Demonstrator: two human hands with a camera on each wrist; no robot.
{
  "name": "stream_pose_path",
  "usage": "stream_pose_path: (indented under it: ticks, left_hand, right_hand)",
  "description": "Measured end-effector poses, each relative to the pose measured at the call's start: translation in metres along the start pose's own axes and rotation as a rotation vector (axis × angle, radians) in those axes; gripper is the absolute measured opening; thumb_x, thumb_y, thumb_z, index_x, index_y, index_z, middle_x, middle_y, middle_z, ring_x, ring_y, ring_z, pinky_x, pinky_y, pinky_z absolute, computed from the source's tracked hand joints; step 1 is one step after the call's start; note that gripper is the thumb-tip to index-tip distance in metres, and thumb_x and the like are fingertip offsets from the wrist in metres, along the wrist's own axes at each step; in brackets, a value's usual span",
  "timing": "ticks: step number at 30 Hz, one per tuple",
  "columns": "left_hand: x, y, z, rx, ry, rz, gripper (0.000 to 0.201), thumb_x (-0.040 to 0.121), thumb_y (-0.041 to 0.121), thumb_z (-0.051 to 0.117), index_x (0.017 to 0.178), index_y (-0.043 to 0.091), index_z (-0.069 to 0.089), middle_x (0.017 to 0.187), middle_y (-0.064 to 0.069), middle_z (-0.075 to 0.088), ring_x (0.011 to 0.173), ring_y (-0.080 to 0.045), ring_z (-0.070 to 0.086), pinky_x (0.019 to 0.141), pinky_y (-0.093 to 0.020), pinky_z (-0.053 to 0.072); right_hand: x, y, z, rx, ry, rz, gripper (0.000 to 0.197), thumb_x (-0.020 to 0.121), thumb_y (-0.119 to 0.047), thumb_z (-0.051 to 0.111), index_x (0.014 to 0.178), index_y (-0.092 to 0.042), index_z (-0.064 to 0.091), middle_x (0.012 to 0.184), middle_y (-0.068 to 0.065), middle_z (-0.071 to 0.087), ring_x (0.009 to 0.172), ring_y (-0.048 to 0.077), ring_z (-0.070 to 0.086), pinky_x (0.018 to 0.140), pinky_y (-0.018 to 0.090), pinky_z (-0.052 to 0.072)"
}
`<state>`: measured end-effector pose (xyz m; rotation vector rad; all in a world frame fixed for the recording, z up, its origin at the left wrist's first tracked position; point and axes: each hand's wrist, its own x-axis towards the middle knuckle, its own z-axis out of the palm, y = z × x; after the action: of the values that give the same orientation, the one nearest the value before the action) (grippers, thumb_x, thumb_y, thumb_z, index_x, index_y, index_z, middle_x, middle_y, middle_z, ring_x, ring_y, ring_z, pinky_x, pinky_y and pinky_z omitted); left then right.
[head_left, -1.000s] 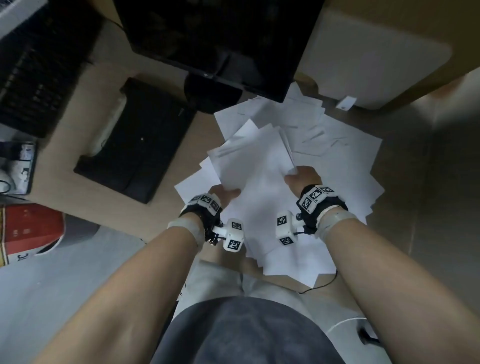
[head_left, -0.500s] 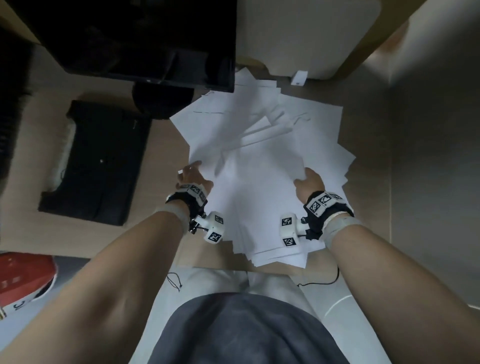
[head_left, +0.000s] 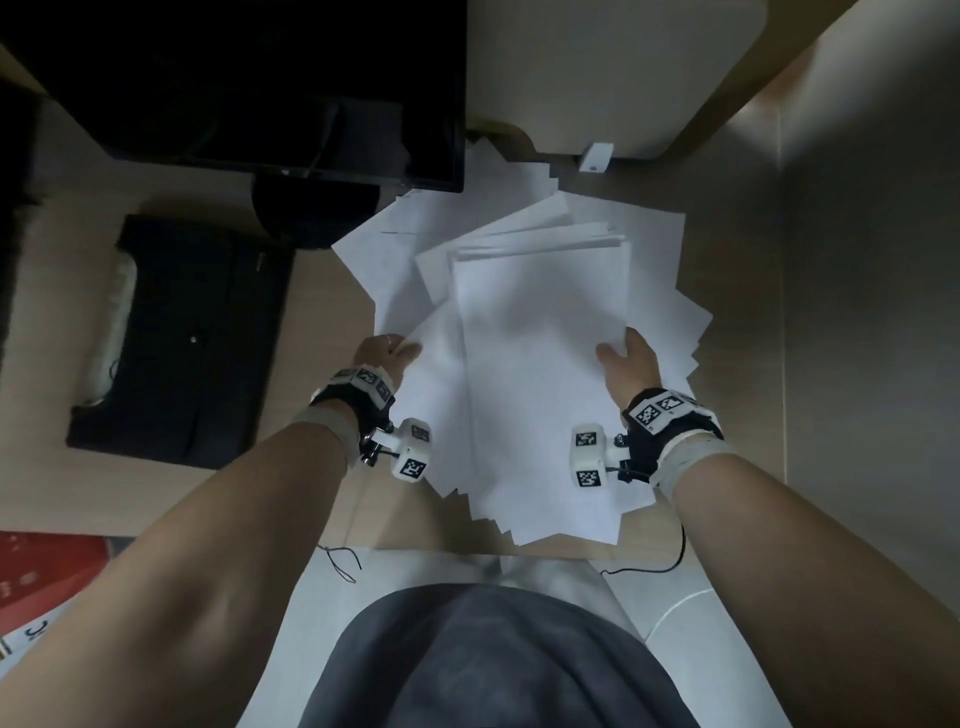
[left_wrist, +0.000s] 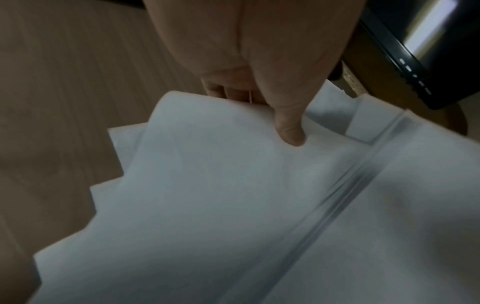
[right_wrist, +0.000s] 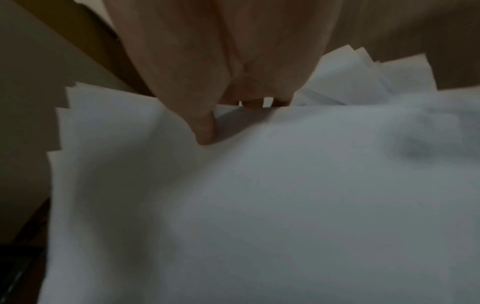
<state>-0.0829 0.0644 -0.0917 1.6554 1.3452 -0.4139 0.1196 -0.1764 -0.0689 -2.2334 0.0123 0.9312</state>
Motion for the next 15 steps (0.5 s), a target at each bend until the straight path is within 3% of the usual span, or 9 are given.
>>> stream_pose_path:
  ticks: [2,5,10,13,15]
  left_hand:
    - [-0.007,-0.003,0.0,-0.017,-0.017,-0.019,0.046,0.094,0.036,0.059,0.122,0.001,0.06,0.12,-0.021,0.063,0.112,-0.038,0.058,0.089,-0.037,0.045]
    - [-0.018,-0.007,0.008,0.015,-0.053,-0.054,0.043,0.095,0.032,0.058,0.128,0.004,0.058,0.123,-0.017,0.062,0.11,-0.031,0.059,0.083,-0.028,0.04]
    - [-0.033,-0.023,0.02,-0.058,-0.026,-0.139,0.043,0.095,0.03,0.058,0.13,0.007,0.056,0.126,-0.013,0.061,0.107,-0.03,0.058,0.095,-0.038,0.044]
    - [-0.044,-0.03,0.025,-0.064,-0.031,-0.155,0.04,0.096,0.034,0.056,0.127,0.009,0.059,0.122,-0.011,0.063,0.095,-0.026,0.054,0.088,-0.036,0.043]
    - [-0.052,-0.032,0.032,-0.062,-0.039,-0.156,0.042,0.097,0.035,0.053,0.13,0.01,0.057,0.127,-0.011,0.06,0.101,-0.026,0.055,0.088,-0.033,0.04]
  right_hand:
    - [0.002,0.0,0.005,0.031,-0.032,0.069,0.039,0.098,-0.014,0.05,0.136,-0.005,0.049,0.128,0.009,0.056,0.116,0.027,0.054,0.094,0.029,0.042]
    - [0.001,0.005,0.017,-0.001,-0.079,0.177,0.038,0.097,-0.013,0.051,0.133,-0.002,0.05,0.128,0.013,0.058,0.102,0.024,0.053,0.086,0.028,0.041]
    - [-0.008,0.032,0.03,0.03,-0.042,0.219,0.031,0.093,-0.012,0.058,0.121,0.001,0.059,0.12,0.017,0.064,0.09,0.022,0.056,0.079,0.028,0.045]
    - [-0.016,0.038,0.034,0.062,-0.06,0.208,0.04,0.094,-0.021,0.059,0.127,0.0,0.052,0.122,0.015,0.061,0.092,0.023,0.055,0.078,0.028,0.041]
    - [-0.021,0.039,0.036,0.054,-0.087,0.229,0.051,0.096,-0.026,0.057,0.136,0.001,0.043,0.128,0.013,0.055,0.106,0.026,0.053,0.084,0.029,0.039]
